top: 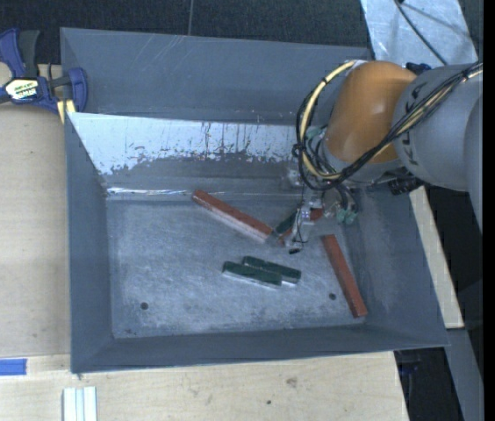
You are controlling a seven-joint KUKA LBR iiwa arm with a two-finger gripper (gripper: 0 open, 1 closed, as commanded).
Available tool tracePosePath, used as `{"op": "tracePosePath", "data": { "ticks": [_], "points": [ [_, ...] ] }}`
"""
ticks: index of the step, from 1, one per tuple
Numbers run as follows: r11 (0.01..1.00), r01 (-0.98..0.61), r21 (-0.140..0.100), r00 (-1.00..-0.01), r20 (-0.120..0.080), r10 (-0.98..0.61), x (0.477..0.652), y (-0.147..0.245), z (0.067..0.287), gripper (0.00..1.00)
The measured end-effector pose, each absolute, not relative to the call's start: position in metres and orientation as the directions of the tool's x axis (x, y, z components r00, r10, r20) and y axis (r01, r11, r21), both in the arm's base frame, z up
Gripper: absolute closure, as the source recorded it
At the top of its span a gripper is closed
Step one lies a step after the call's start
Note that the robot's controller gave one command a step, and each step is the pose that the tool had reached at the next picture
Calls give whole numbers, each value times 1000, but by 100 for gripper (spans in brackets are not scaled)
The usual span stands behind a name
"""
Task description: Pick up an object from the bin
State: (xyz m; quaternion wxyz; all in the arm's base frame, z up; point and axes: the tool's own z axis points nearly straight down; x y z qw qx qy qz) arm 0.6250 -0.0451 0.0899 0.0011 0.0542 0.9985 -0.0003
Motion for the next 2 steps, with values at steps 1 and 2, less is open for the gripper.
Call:
{"op": "tracePosePath", "data": {
  "ticks": [1,2],
  "points": [
    [979,-205,1,-979,-1,-205,619,-54,72,0],
    [978,-206,3,-978,-3,-206,620,-53,75,100]
  ]
}}
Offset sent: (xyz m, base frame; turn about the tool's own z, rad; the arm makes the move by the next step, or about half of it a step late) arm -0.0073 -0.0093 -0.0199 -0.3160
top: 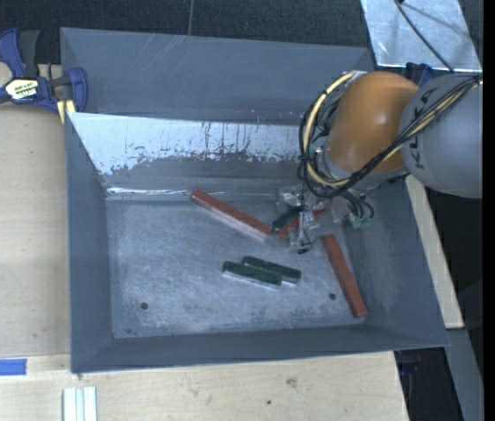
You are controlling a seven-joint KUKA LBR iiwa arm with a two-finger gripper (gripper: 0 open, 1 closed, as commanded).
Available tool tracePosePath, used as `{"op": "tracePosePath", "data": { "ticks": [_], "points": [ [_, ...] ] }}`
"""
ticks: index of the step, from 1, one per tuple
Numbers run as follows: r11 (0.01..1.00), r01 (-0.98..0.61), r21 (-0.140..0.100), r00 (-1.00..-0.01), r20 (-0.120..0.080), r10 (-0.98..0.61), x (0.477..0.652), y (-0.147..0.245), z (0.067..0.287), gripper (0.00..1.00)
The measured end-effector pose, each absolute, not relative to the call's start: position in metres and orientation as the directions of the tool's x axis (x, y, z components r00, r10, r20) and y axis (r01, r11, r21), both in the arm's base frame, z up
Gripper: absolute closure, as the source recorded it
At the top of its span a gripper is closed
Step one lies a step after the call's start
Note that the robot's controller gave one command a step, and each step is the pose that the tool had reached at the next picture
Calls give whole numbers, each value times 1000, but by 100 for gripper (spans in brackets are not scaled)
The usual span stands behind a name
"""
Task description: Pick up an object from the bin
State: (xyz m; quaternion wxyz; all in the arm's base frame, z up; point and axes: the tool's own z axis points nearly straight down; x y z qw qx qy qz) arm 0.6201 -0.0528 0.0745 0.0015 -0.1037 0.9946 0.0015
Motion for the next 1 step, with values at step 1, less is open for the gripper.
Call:
{"op": "tracePosePath", "data": {
  "ticks": [1],
  "points": [
    [940,-342,-6,-940,-13,-342,626,-55,243,100]
  ]
}}
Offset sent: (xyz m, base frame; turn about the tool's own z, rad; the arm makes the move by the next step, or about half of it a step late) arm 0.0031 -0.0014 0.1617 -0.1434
